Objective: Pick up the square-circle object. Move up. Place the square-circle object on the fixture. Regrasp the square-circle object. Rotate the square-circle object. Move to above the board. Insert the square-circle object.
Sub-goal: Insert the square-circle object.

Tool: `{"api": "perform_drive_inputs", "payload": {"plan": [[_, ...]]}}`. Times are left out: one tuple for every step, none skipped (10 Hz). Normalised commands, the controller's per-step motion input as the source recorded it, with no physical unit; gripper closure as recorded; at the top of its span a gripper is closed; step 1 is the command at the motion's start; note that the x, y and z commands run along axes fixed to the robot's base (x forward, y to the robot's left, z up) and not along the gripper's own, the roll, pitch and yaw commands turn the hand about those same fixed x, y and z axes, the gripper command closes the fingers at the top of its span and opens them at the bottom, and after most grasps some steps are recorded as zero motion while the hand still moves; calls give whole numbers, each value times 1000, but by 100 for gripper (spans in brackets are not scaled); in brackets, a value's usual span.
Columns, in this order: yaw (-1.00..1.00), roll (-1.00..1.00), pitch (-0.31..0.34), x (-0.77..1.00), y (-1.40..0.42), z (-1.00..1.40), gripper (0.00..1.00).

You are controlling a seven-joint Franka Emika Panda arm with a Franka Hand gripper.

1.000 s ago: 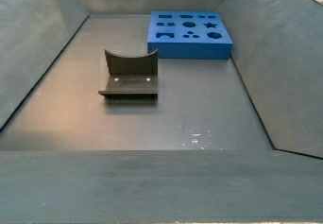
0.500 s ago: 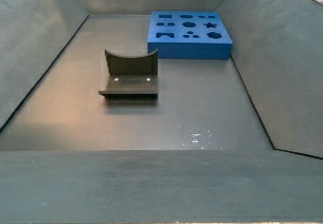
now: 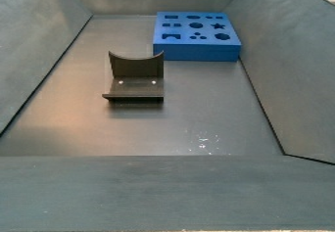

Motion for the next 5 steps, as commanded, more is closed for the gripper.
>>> {"api": "perform_drive_inputs", "payload": {"plan": [[114, -57, -63, -257, -154, -237, 100], [123, -37, -67, -251, -194, -234, 100], [134, -26, -77, -257, -174, -237, 100], [137, -21, -71, -223, -146, -226, 100], [131, -26, -71, -229, -166, -237, 100]]}}
